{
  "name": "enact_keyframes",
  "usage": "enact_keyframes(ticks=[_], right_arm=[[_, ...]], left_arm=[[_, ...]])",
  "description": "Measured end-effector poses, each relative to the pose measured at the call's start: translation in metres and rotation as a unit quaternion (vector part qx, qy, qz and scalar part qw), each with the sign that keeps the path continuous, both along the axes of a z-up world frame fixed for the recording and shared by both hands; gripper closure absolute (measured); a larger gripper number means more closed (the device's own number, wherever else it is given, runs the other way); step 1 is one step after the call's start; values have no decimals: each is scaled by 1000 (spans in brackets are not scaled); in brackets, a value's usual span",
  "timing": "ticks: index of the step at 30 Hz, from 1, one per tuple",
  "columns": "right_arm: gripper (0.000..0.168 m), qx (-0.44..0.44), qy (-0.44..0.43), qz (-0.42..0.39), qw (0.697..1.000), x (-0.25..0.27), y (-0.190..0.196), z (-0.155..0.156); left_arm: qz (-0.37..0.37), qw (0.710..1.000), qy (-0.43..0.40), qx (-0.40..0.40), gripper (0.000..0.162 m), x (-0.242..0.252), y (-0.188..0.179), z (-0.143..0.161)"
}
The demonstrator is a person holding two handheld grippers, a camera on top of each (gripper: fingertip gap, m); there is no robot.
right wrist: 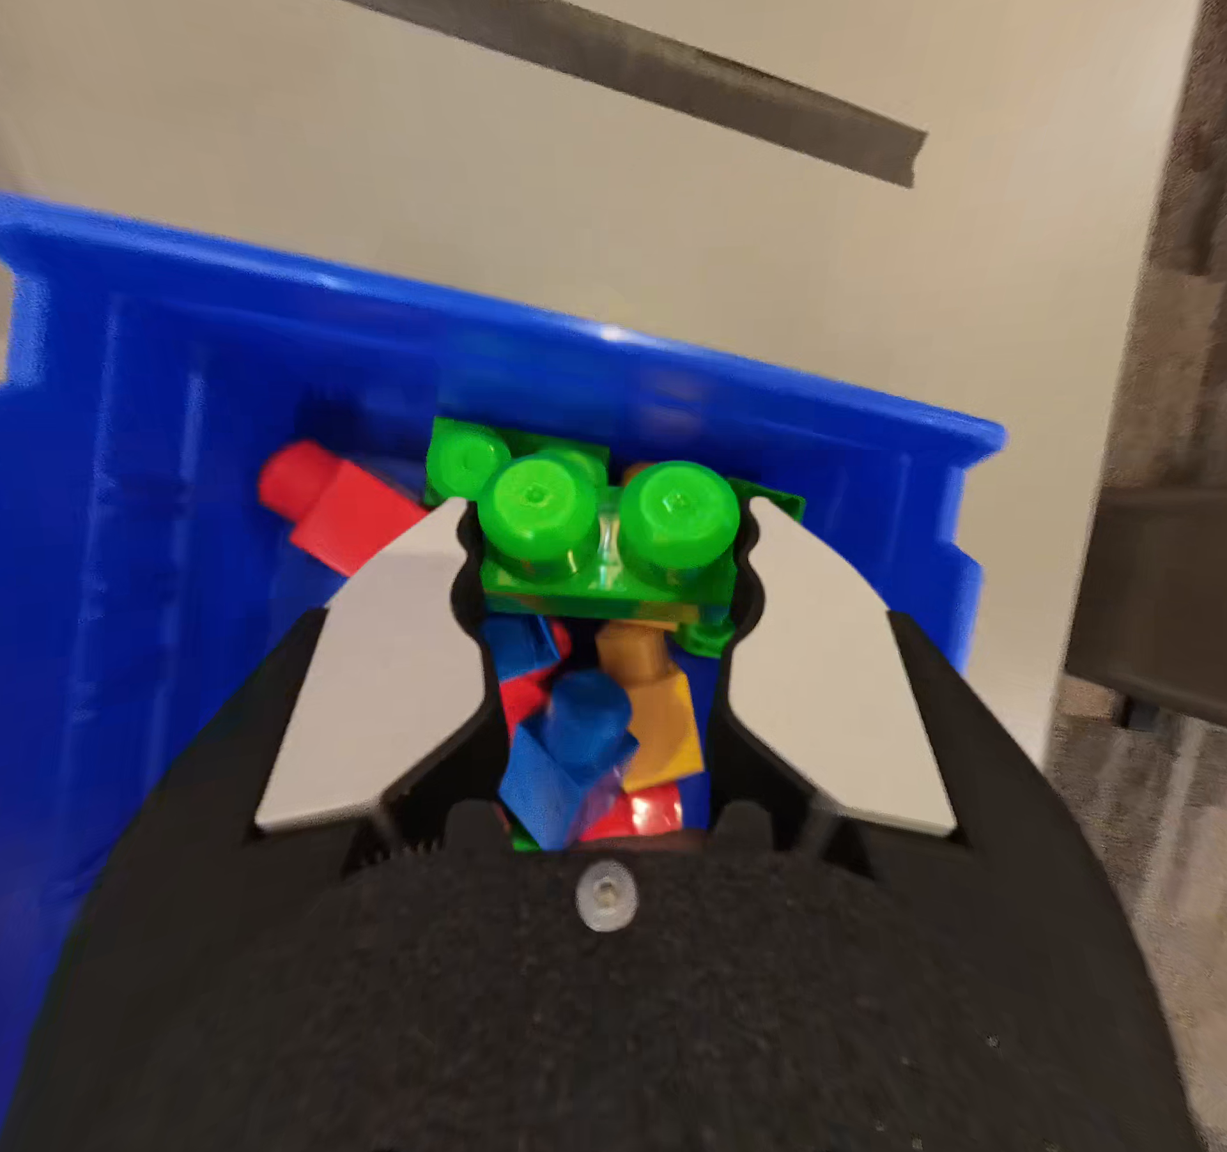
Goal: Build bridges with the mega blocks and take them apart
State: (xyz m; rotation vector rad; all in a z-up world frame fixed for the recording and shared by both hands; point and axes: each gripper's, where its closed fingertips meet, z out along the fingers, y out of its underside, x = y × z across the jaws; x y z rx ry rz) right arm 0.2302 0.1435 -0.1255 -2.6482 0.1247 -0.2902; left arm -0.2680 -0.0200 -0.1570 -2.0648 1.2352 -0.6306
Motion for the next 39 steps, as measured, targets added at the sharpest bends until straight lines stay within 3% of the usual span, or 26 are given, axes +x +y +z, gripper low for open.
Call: enact_keyframes(ticks=[3,9,11,14,18,20,23,26,29,32,34,39], right_arm=[[95,1,34,-21,999,-5,11,-14],[86,16,12,-51,998,5,6,-14],[86,42,-21,-57,997,10,-2,4],[87,140,-55,-24,988,-18,-18,57],[93,277,-14,101,956,-130,-64,112],[94,304,96,203,926,-219,-98,106],[101,316,242,284,872,-321,-153,72],[101,301,246,307,869,-364,-184,23],[101,276,192,339,879,-375,-198,4],[103,275,202,348,873,-385,-203,1],[104,267,210,356,870,-393,-206,-4],[104,251,177,378,873,-395,-206,-18]], left_arm=[[5,1000,6,0,108,-5,3,-4],[6,1000,15,1,108,-9,4,-7],[4,1000,15,4,107,-9,4,-6],[2,1000,17,5,107,-9,5,-6],[2,1000,18,1,106,-8,5,-8],[4,1000,17,-1,106,-7,5,-9],[9,1000,-2,-6,101,-4,4,-5],[9,1000,-24,-5,103,-1,1,5],[19,998,-45,28,106,-5,4,38],[92,990,-33,104,123,-35,44,86],[145,981,3,129,123,-59,85,107],[265,957,77,94,114,-107,210,112]])
